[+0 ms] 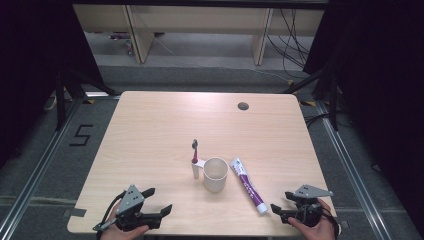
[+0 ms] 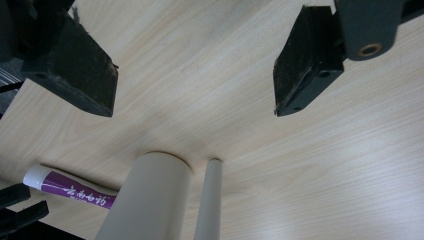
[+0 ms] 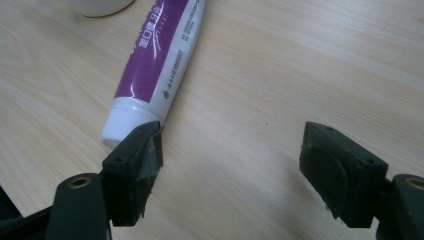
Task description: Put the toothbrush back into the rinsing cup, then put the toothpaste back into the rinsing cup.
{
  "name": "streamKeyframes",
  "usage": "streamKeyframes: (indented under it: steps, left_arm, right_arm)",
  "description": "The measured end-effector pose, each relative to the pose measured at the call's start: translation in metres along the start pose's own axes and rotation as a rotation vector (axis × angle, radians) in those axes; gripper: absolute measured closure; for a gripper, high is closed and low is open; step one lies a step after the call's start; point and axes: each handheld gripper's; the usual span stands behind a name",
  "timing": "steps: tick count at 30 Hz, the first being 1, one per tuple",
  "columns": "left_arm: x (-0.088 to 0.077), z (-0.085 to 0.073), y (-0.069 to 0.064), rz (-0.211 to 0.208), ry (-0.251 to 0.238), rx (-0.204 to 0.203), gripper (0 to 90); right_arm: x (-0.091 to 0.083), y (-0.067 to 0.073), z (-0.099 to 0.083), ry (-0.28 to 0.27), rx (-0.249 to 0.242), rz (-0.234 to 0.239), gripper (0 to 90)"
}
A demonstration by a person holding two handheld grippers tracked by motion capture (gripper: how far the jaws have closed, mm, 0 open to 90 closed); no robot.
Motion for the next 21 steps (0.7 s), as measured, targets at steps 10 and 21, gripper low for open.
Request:
streamKeyframes:
  steps: [10,21]
  left_arm:
    - [-0.009,-0.008,-0.01,-0.021,0.009,0.008,15.5]
    - [-0.018,-0.028,-0.032,0.008,0.05,0.043,15.6]
  right_arm:
    - [-0.002,0.0,-0.002,0.004,0.003,-0.028,26.4]
    - [-0.003,0.001,-0.002,0.004,0.008,-0.006,28.9]
Point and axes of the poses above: each handheld gripper's, and its own axes: x roughly forward along the jaws, z roughly out of its top, y roughly to its left, and after that the axes turned 8 degrees about -x, right-handed
